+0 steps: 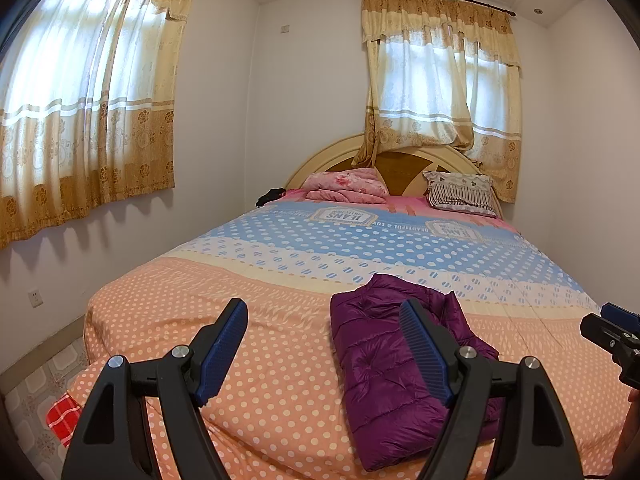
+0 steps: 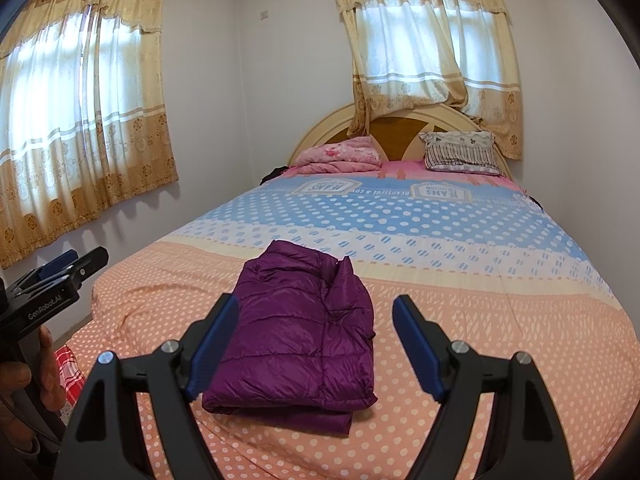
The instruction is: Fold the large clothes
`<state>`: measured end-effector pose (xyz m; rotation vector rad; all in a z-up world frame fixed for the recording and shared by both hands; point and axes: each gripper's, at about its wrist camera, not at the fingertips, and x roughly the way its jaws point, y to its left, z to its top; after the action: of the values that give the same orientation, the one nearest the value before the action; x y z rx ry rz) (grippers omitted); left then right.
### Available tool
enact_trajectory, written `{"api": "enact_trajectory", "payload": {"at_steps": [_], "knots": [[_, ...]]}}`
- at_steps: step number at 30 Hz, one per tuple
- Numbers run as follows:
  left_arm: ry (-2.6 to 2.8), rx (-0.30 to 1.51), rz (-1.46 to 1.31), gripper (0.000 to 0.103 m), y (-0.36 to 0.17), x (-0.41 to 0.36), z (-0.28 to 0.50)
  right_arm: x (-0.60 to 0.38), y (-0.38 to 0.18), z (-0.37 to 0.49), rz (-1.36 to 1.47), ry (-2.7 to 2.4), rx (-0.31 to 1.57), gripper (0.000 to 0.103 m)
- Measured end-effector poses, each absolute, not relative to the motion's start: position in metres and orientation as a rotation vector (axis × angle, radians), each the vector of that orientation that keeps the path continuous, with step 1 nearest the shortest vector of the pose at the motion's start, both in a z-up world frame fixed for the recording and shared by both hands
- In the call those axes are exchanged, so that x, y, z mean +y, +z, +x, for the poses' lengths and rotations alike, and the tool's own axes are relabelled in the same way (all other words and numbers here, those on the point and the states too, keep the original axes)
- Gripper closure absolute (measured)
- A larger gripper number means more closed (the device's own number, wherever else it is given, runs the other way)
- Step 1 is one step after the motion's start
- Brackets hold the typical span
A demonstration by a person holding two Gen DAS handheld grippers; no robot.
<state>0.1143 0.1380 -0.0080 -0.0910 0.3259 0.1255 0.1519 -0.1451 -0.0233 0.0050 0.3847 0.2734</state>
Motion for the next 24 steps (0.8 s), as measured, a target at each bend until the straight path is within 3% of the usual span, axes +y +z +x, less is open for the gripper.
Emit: {"api": "enact_trajectory", "payload": {"at_steps": [24], "knots": [[0.123,0.332,-0.087,0.024,-0.0118,0.1370,0.1166,-0.1388,-0.0270,0.1513,0.019,0.280,0.398,0.021]]}}
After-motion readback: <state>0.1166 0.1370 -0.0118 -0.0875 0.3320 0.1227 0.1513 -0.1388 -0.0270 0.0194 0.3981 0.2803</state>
